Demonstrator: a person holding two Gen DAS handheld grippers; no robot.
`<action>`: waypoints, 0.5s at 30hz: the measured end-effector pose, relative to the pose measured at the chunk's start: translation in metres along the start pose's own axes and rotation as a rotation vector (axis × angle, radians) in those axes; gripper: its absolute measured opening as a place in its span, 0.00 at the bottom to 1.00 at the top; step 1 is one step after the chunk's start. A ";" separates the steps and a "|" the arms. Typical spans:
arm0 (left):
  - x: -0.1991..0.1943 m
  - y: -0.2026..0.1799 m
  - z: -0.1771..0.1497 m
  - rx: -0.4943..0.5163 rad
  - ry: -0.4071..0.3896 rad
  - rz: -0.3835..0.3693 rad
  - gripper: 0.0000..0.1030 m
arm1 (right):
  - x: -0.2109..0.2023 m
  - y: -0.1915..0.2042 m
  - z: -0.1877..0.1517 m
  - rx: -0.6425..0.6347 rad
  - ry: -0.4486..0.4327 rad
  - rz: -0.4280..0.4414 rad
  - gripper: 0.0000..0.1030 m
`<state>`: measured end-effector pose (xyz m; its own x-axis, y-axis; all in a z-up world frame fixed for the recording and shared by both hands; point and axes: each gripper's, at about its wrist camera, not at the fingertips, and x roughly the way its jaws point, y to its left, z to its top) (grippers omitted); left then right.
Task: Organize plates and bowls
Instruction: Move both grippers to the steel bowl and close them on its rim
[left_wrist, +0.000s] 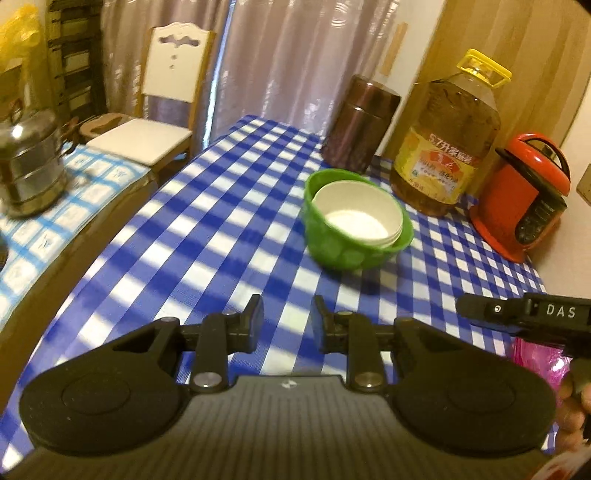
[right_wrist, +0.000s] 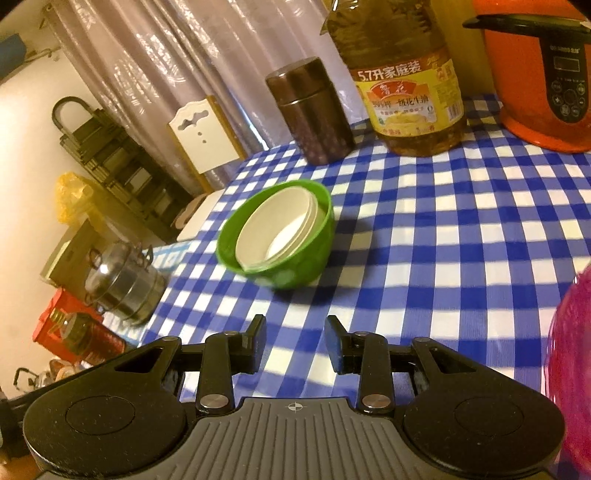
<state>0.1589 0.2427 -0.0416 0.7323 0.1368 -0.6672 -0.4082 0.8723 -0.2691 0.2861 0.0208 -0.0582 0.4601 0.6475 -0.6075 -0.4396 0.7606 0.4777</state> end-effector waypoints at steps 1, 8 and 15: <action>-0.004 0.003 -0.006 -0.011 0.002 0.002 0.24 | -0.001 0.002 -0.005 -0.003 0.012 0.006 0.34; -0.018 0.016 -0.034 -0.027 0.029 0.032 0.24 | -0.007 0.017 -0.037 -0.049 0.060 0.029 0.34; -0.025 0.020 -0.053 -0.018 0.051 0.020 0.24 | -0.009 0.022 -0.064 -0.053 0.087 0.026 0.34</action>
<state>0.1036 0.2321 -0.0669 0.6950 0.1294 -0.7073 -0.4328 0.8608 -0.2677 0.2227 0.0286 -0.0833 0.3802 0.6583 -0.6497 -0.4912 0.7389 0.4613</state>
